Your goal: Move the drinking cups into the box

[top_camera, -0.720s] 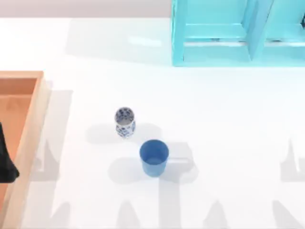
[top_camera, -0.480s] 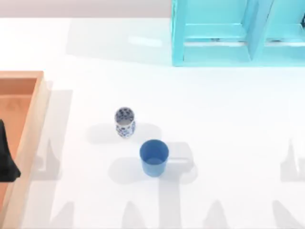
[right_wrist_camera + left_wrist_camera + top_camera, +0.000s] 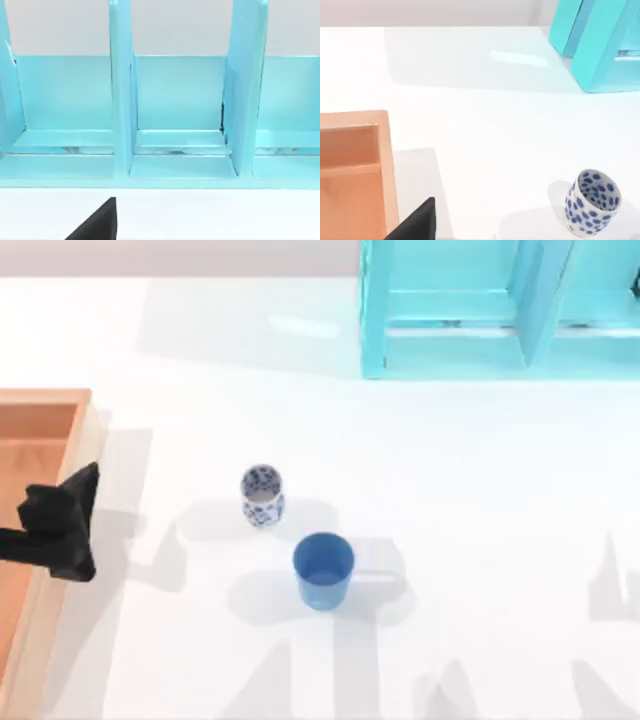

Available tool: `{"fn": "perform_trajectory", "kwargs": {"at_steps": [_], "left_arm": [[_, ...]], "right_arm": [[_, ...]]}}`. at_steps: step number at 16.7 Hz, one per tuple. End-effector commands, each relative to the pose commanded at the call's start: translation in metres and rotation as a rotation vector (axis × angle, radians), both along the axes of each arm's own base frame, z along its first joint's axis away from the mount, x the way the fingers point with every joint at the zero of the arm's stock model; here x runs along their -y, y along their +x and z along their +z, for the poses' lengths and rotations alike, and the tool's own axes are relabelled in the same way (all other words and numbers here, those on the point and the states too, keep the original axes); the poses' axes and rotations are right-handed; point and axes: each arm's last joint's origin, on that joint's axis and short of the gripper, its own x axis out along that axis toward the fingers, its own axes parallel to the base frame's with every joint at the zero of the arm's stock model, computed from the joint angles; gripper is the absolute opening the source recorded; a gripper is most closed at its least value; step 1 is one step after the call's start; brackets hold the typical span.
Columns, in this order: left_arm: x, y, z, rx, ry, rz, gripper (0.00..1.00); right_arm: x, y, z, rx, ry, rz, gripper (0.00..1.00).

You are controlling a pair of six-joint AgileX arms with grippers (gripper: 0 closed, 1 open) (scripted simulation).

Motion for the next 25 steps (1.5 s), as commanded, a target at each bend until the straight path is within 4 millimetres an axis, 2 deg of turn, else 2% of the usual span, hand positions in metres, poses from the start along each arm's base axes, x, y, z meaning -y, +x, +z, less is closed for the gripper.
{"fn": "perform_trajectory", "kwargs": {"at_steps": [4, 7, 9, 12, 15, 19, 22, 25], "left_arm": [[0.038, 0.046, 0.031, -0.353, 0.024, -0.119, 1.0], [0.078, 0.09, 0.036, -0.632, 0.084, -0.15, 1.0], [0.107, 0.12, 0.029, -0.805, 0.138, -0.141, 1.0], [0.146, 0.161, 0.009, -1.016, 0.222, -0.092, 1.0], [0.176, 0.194, -0.013, -1.153, 0.291, -0.019, 1.0], [0.196, 0.225, -0.023, -1.214, 0.327, 0.074, 1.0], [0.2, 0.239, -0.015, -1.195, 0.314, 0.119, 1.0], [0.2, 0.244, -0.007, -1.172, 0.299, 0.137, 1.0]], "right_arm": [[0.0, 0.0, 0.0, 0.0, 0.0, 0.0, 1.0], [0.0, 0.0, 0.0, 0.0, 0.0, 0.0, 1.0], [0.0, 0.0, 0.0, 0.0, 0.0, 0.0, 1.0], [0.0, 0.0, 0.0, 0.0, 0.0, 0.0, 1.0], [0.0, 0.0, 0.0, 0.0, 0.0, 0.0, 1.0], [0.0, 0.0, 0.0, 0.0, 0.0, 0.0, 1.0], [0.0, 0.0, 0.0, 0.0, 0.0, 0.0, 1.0], [0.0, 0.0, 0.0, 0.0, 0.0, 0.0, 1.0]]}}
